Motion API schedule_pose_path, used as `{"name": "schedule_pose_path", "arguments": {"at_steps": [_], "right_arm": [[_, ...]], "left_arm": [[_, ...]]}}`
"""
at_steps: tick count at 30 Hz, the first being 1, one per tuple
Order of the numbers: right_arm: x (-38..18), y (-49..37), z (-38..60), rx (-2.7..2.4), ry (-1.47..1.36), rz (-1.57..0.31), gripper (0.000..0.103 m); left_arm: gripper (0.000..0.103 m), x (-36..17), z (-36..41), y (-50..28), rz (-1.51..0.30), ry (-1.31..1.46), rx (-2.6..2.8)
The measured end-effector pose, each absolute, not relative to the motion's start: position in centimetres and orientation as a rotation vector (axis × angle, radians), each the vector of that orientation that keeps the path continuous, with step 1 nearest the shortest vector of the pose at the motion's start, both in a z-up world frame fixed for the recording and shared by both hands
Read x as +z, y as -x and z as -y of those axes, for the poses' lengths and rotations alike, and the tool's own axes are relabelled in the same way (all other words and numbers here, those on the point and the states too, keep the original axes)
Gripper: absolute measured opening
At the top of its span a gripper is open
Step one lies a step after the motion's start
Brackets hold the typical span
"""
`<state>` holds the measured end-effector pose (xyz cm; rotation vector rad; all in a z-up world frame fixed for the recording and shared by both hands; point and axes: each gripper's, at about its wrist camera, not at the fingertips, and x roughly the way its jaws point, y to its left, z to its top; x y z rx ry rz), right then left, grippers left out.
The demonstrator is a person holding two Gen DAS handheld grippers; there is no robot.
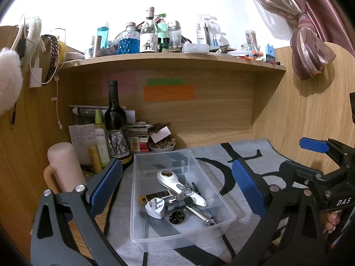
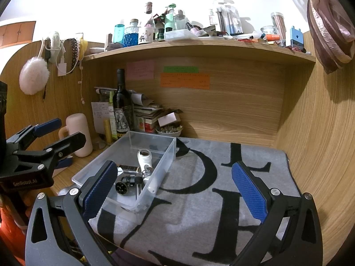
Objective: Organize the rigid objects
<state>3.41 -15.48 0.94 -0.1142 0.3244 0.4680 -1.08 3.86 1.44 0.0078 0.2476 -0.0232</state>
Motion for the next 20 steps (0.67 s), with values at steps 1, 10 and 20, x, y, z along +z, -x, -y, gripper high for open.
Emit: {"name": "schedule_pose_path", "arguments": {"at_steps": [1, 10, 20], "right_arm": [[0.95, -3.4, 15.48, 0.468, 0.114, -0.325, 0.103], [0.92, -3.33, 15.33, 0.463, 0.113, -0.325, 0.103], [0.78, -3.66, 14.91, 0.464, 0.11, -0.335, 0.103]], "left_arm": [[0.101, 1.38, -3.82, 1.06, -0.249, -0.006, -0.026], [0.101, 1.44, -3.52, 1.1, -0.257, 0.002, -0.056], [0.101, 1.27, -3.61, 0.8, -0.276, 0.009, -0.057]]}}
